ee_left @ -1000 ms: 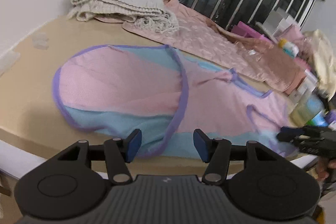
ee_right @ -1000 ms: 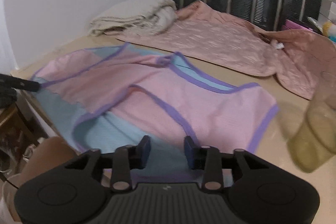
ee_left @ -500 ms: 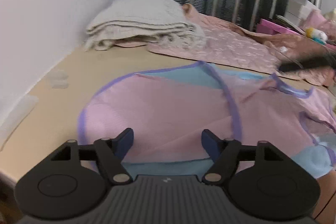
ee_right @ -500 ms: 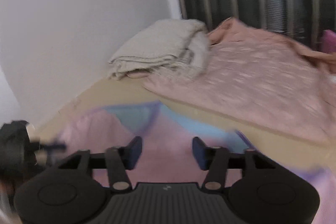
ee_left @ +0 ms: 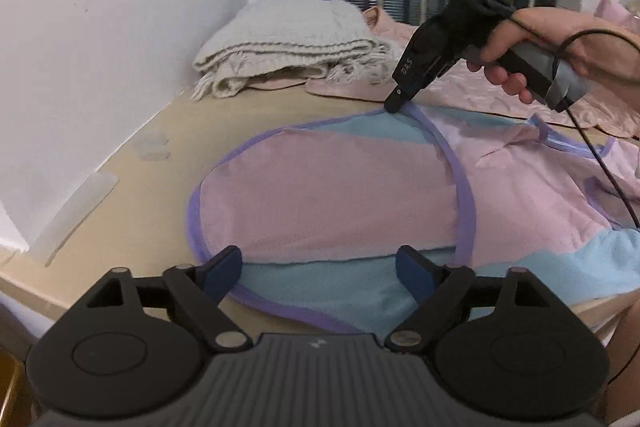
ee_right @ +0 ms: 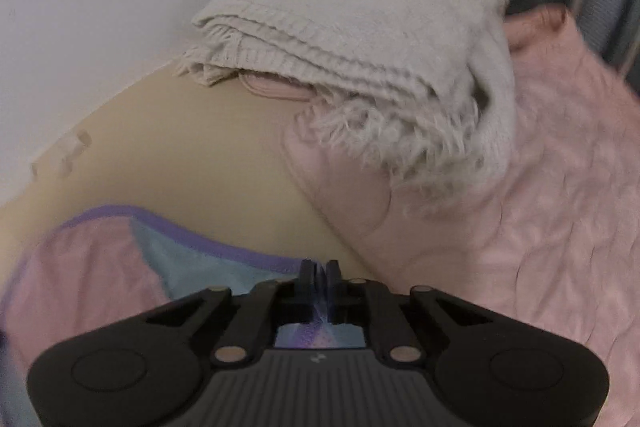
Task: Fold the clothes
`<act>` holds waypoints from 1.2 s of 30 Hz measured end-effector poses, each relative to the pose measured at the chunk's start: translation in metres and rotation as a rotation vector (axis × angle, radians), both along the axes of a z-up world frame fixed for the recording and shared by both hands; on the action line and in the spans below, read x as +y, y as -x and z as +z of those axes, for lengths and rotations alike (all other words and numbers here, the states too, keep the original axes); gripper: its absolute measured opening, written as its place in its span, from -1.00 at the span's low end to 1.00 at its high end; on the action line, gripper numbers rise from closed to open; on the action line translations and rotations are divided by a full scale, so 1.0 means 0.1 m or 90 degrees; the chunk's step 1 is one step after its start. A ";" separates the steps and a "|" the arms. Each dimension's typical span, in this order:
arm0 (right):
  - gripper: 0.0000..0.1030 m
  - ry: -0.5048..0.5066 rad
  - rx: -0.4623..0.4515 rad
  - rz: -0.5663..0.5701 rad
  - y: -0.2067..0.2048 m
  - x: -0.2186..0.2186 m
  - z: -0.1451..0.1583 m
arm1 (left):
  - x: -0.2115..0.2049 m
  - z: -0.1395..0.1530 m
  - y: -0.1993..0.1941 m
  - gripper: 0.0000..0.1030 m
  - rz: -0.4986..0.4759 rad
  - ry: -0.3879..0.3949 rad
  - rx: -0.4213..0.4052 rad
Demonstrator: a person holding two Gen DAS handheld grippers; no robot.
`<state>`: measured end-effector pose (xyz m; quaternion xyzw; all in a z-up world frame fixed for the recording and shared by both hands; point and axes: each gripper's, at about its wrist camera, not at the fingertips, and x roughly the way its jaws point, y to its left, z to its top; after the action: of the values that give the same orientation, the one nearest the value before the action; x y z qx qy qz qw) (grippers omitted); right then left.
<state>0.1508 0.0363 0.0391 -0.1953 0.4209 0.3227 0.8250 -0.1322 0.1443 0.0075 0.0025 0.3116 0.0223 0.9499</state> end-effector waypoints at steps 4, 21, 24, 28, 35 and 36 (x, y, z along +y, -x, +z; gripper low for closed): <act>-0.91 -0.013 -0.033 -0.041 -0.17 0.14 0.00 | 0.01 0.00 0.02 0.69 -0.001 -0.001 0.004; -0.13 -0.254 -0.019 0.064 2.37 -2.10 0.20 | 0.19 0.10 0.01 0.00 -0.141 0.268 0.042; -0.14 -0.248 -0.033 0.062 2.64 -2.21 0.01 | 0.17 0.07 -0.02 -0.31 -0.150 0.258 0.046; -0.63 -0.266 -0.016 0.039 2.59 -2.22 -0.24 | 0.17 0.05 0.01 -0.67 -0.145 0.260 0.057; -0.95 -0.317 -0.045 0.031 2.77 -2.60 -0.09 | 0.16 0.12 0.11 -0.97 -0.145 0.236 0.055; -0.95 -0.315 -0.043 0.027 2.79 -2.66 -0.08 | 0.14 0.13 0.12 -0.97 -0.154 0.231 0.058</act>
<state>-0.1284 -0.2297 0.0314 -0.0068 0.2971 0.4262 0.8544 -0.1446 0.1579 0.0205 -0.1301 0.3506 -0.1479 0.9156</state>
